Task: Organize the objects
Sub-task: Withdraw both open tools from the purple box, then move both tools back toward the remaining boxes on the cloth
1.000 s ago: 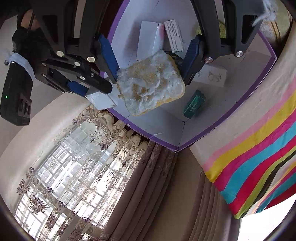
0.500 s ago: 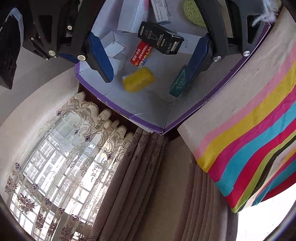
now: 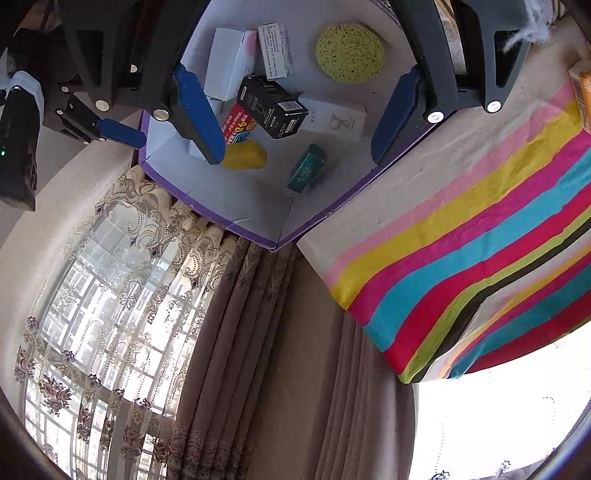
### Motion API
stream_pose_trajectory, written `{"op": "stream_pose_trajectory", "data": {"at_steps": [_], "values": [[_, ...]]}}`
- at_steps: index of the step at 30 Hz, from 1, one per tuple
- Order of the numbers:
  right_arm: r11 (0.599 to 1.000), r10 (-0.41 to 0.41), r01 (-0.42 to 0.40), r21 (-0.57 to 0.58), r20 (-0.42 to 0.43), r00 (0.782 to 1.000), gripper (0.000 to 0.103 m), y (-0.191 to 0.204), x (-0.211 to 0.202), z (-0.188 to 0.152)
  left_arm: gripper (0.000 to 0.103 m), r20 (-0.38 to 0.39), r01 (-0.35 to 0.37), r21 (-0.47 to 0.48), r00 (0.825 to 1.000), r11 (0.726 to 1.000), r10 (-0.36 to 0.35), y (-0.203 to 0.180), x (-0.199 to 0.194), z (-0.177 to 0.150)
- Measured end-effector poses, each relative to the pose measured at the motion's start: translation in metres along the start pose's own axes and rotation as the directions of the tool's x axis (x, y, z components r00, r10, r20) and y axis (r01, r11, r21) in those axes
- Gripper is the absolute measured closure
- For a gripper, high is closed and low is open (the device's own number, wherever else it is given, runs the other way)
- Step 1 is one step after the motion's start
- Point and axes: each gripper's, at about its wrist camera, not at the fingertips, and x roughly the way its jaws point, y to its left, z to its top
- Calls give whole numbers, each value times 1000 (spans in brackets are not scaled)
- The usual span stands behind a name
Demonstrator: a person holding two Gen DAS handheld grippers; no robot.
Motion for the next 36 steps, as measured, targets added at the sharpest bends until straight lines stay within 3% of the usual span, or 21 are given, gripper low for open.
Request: {"op": "stream_pose_trajectory", "data": {"at_steps": [8, 13, 18, 22, 26, 29, 36], "values": [[997, 19, -18, -70, 12, 1000, 30, 33, -10, 0, 19, 36, -60, -70, 997, 996, 62, 30, -39, -16], [994, 60, -57, -97, 24, 998, 24, 53, -17, -1, 19, 21, -145, -141, 989, 979, 149, 50, -63, -30], [983, 109, -102, -150, 43, 993, 20, 79, -28, -2, 19, 30, -234, -216, 969, 948, 246, 69, -92, -43], [967, 137, -122, -222, 53, 989, 16, 107, -35, -4, 17, 100, -292, -243, 941, 925, 323, 82, -119, -54], [947, 152, -124, -298, 73, 986, 7, 139, -46, -8, 12, 163, -274, -266, 932, 924, 324, 99, -147, -67], [935, 120, -75, -346, 110, 987, 2, 160, -53, -11, 10, 211, -266, -308, 917, 913, 338, 114, -168, -79], [923, 85, -12, -386, 172, 981, 1, 191, -62, -15, 10, 146, -325, -414, 898, 850, 415, 157, -201, -113]]}}
